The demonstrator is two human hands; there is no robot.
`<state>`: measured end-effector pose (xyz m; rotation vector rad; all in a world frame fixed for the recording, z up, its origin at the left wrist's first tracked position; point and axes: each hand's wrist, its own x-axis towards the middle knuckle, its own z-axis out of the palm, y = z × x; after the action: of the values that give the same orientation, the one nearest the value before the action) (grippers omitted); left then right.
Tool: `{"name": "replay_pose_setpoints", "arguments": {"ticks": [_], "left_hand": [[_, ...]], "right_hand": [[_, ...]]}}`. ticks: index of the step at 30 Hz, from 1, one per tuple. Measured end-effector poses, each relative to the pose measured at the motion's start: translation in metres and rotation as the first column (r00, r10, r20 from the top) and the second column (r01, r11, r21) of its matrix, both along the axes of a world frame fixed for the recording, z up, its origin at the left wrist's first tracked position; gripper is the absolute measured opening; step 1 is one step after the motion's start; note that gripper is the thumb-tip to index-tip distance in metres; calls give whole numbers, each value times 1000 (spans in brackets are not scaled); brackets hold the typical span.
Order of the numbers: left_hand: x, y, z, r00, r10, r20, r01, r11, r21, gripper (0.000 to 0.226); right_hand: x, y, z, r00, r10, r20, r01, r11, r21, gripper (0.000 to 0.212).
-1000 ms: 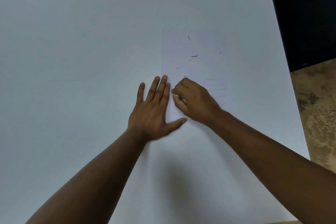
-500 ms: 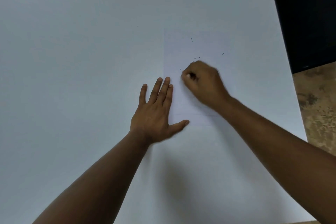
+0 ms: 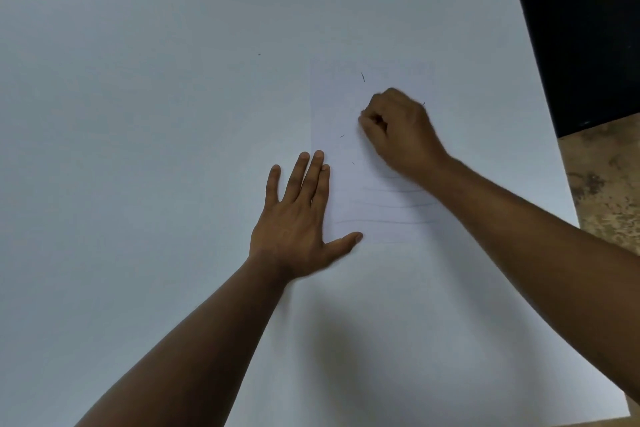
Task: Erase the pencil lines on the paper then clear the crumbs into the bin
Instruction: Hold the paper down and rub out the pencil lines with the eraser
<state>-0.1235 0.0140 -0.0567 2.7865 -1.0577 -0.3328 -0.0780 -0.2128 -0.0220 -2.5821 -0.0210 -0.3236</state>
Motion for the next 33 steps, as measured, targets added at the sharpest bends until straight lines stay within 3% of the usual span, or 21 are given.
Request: {"name": "replay_pose_setpoints", "arguments": {"ticks": [3,6,10,16,18,22,27,30,33], "left_hand": [[0,1,-2,1000,-8,1,8,1000,-9,108],[1,1,-4,1000,-13,-2,13,1000,-13,108],[0,1,-2,1000,-12,-14,12,1000,14,108],[1,0,-1,1000,-7,-24,7,1000,8,108],[2,1,-2,1000,-6,-18,6,1000,-4,108],[1,1,-4,1000,-14,-11,14,1000,-24,108],[1,-1,-1,999,-11,-31,12,1000,24,108],[2,0,0,1000,-7,-27,8,1000,22,109],[1,0,-2,1000,-8,-13,8,1000,-7,108]], "right_hand": [[-25,29,-7,974,213,-81,-213,977,8,5],[-25,36,-13,950,297,-97,-303,951,-59,4],[-1,24,-14,975,221,-28,-222,962,-158,10],[12,6,-5,998,-42,-51,40,999,-36,5],[-1,15,-4,998,-9,-57,9,1000,-5,6],[-33,45,-9,964,240,-111,-249,966,-75,7],[12,25,-12,991,122,-47,-129,978,-166,11],[24,16,-6,997,40,-63,-45,996,-76,12],[-2,23,2,981,134,-140,-132,991,26,10]]}}
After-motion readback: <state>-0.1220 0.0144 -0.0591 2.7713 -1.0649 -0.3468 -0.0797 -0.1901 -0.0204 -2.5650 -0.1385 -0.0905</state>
